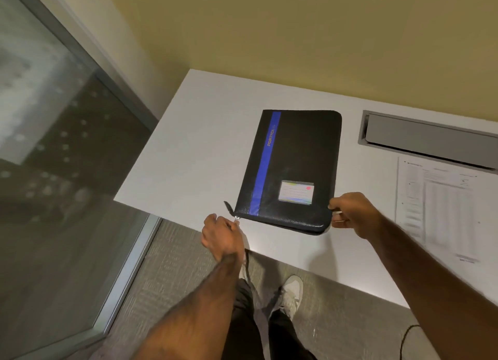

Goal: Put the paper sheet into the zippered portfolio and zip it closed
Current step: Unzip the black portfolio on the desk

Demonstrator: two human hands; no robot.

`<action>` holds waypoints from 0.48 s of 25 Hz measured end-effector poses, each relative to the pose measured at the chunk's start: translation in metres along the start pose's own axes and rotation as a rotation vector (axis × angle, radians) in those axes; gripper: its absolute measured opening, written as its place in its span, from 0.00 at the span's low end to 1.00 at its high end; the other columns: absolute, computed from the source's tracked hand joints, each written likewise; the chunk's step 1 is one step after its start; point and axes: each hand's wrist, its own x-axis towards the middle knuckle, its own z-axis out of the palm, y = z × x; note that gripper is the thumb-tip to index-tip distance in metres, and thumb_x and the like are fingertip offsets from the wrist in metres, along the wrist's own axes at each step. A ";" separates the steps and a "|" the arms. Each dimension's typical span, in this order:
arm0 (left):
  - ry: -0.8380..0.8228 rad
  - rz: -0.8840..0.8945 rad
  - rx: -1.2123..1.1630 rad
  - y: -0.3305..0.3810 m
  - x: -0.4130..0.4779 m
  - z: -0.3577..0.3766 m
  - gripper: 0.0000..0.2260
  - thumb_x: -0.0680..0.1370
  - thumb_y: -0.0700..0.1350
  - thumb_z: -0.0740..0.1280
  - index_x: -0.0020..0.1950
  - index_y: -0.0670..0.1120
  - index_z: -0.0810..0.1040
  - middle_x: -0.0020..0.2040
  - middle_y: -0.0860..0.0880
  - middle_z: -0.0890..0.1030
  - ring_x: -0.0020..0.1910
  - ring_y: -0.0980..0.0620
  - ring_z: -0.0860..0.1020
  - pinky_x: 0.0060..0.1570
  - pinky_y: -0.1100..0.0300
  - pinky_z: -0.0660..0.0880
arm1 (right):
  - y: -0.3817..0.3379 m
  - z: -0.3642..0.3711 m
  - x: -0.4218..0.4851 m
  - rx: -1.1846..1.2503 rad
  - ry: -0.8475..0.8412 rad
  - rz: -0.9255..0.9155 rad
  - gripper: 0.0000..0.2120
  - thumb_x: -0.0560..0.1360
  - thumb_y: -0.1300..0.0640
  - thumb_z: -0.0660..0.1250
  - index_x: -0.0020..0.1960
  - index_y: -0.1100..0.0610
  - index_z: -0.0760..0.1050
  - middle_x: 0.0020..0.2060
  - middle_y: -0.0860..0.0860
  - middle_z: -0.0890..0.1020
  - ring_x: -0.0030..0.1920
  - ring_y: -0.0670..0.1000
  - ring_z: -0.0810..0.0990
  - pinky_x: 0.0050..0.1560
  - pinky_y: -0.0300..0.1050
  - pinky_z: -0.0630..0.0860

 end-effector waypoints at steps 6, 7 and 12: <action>-0.006 -0.024 0.042 -0.022 0.020 -0.009 0.10 0.76 0.51 0.73 0.49 0.45 0.82 0.68 0.47 0.75 0.67 0.46 0.72 0.71 0.47 0.64 | -0.011 0.004 -0.022 0.026 -0.065 -0.085 0.05 0.76 0.62 0.68 0.51 0.62 0.76 0.49 0.58 0.81 0.49 0.59 0.83 0.43 0.50 0.82; -0.019 -0.011 0.048 -0.024 0.023 -0.011 0.10 0.76 0.52 0.72 0.50 0.45 0.81 0.69 0.47 0.74 0.68 0.47 0.71 0.72 0.46 0.62 | -0.013 0.007 -0.026 0.026 -0.069 -0.100 0.04 0.76 0.62 0.68 0.49 0.61 0.76 0.48 0.57 0.81 0.48 0.57 0.83 0.40 0.48 0.81; -0.101 0.197 0.054 -0.037 0.043 -0.023 0.19 0.79 0.45 0.67 0.70 0.45 0.71 0.75 0.44 0.69 0.77 0.45 0.62 0.77 0.44 0.54 | -0.033 0.023 -0.048 -0.041 -0.049 -0.222 0.05 0.75 0.62 0.66 0.42 0.64 0.74 0.46 0.64 0.82 0.46 0.58 0.84 0.41 0.47 0.84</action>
